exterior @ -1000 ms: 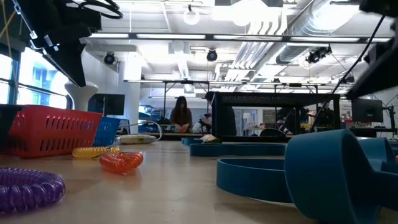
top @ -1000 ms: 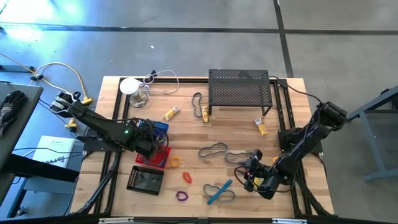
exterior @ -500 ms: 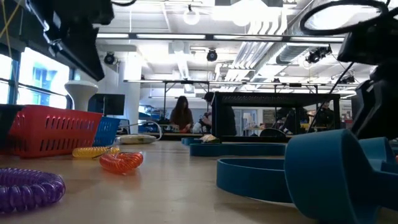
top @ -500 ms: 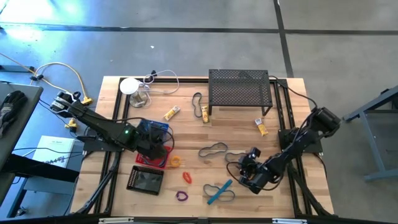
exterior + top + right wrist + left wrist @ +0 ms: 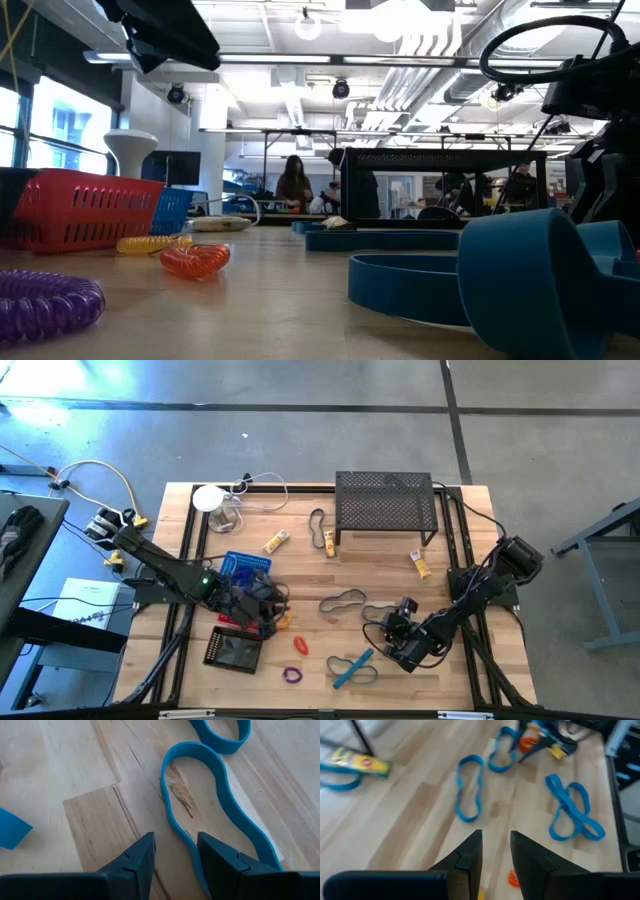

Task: Pick & Place Office Desk Supplies
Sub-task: Put the blue rubber band into the bin

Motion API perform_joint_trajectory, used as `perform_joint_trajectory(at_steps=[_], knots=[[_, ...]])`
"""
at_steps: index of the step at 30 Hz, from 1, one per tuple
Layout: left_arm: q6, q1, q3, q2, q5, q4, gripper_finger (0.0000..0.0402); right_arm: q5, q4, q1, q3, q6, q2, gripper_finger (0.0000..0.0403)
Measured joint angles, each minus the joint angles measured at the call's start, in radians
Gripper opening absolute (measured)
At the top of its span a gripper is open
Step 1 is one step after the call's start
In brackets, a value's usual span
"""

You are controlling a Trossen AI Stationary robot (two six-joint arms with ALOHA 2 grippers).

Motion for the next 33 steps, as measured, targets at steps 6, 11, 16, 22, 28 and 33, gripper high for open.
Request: perform_joint_trajectory(at_steps=[6,11,16,22,28,33], knots=[[0.017,-0.018,0.0,0.08,0.007,0.066,0.0097,-0.001,0.0,-0.005,-0.001,-0.024,0.001,0.0119],[0.017,-0.018,0.0,0.151,0.007,0.087,0.0097,-0.023,0.001,-0.021,-0.001,-0.042,0.002,0.0049],[0.017,-0.018,0.0,0.218,0.02,0.122,0.0097,-0.04,0.007,-0.033,-0.001,-0.072,0.002,0.0005],[0.017,-0.017,0.0,0.275,0.075,0.214,0.0097,-0.033,-0.01,-0.026,0.037,-0.129,0.001,0.0003],[0.205,-0.019,0.0,0.302,0.076,0.35,0.0097,0.017,0.02,-0.016,0.164,-0.281,-0.003,0.0003],[0.408,-0.036,0.0,0.338,0.075,0.514,0.0097,-0.044,0.227,-0.014,0.219,-0.486,-0.003,0.0003]])
